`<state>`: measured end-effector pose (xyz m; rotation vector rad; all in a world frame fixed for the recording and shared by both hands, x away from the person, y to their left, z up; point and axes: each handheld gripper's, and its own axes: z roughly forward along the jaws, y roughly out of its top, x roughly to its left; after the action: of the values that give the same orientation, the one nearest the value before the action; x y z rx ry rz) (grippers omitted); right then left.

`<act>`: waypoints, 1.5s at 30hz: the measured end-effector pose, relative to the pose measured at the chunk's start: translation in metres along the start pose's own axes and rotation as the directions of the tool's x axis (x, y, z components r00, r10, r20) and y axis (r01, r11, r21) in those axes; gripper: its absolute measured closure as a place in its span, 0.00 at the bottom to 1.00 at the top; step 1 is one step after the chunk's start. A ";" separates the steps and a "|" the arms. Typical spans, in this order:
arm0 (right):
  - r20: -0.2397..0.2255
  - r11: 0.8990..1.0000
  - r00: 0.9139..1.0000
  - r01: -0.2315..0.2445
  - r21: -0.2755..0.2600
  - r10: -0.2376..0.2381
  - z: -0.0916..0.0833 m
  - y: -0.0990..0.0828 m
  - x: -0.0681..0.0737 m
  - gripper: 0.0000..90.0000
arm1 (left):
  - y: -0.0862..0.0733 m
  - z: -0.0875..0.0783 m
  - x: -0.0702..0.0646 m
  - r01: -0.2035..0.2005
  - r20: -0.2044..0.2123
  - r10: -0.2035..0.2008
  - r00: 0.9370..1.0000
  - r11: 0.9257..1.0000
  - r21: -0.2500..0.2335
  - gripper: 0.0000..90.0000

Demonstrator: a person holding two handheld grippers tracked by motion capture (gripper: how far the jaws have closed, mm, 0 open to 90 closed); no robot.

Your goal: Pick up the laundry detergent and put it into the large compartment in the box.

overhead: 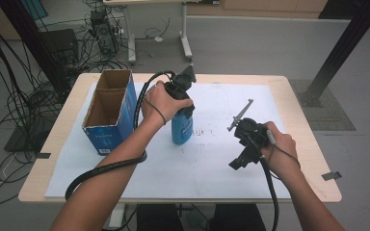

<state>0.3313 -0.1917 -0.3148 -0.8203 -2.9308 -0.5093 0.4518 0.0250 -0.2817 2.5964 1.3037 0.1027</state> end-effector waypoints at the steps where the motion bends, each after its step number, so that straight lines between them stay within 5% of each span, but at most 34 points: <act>1: 0.000 1.000 1.000 -0.002 -0.001 0.002 0.000 0.000 0.000 0.05 | 0.000 0.000 0.000 -0.004 -0.002 0.004 1.000 1.000 0.004 0.42; 45: 0.006 1.000 1.000 0.008 0.010 -0.008 0.003 0.002 -0.006 0.05 | 0.000 0.000 0.000 0.003 -0.003 -0.003 1.000 1.000 0.004 0.42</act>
<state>0.3369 -0.1922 -0.3181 -0.8101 -2.9410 -0.4935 0.4517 0.0247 -0.2817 2.5987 1.3100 0.1042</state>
